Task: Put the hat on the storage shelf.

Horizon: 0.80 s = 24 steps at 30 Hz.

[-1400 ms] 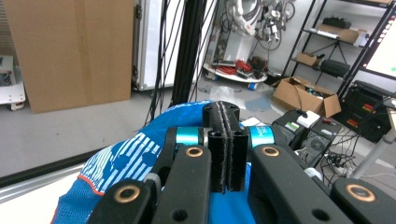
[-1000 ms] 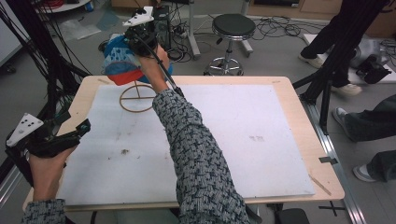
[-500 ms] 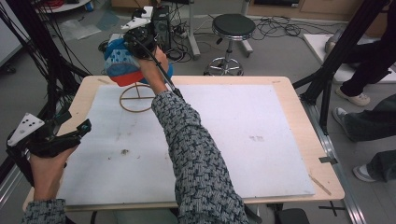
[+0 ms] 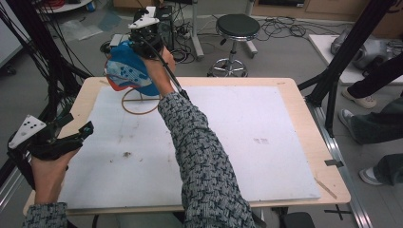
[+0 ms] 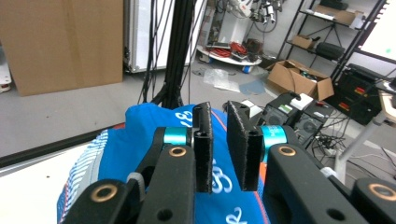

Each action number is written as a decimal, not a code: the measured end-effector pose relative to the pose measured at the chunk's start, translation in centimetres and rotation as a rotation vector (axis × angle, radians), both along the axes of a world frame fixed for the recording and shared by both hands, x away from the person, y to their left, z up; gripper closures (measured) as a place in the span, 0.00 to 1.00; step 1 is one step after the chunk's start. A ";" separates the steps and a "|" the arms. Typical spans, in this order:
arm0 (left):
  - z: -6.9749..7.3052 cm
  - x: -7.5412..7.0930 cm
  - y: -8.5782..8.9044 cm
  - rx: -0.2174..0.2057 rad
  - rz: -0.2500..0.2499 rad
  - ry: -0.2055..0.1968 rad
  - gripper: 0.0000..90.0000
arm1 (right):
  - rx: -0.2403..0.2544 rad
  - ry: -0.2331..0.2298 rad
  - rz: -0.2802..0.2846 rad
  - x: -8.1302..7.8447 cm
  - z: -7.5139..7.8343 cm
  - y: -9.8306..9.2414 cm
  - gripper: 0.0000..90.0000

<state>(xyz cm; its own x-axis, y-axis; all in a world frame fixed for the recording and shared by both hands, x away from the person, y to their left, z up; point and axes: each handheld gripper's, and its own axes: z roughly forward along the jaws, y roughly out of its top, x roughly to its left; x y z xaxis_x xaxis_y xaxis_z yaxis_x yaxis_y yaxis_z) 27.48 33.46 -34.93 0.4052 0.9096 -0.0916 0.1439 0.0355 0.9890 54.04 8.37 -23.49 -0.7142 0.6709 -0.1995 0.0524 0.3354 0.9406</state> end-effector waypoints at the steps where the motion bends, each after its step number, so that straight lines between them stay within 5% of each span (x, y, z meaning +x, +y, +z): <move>1: 0.0 0.0 0.0 0.000 0.001 0.000 0.20 | 0.003 0.002 -0.005 0.0 0.1 -0.3 0.87; 9: 0.1 0.0 -0.2 0.008 0.003 -0.002 0.20 | 0.057 -0.010 -0.041 0.0 0.8 -3.9 0.80; 24: -0.2 0.2 -0.6 0.021 -0.003 0.007 0.20 | 0.160 -0.036 -0.132 -0.9 2.8 -14.7 0.69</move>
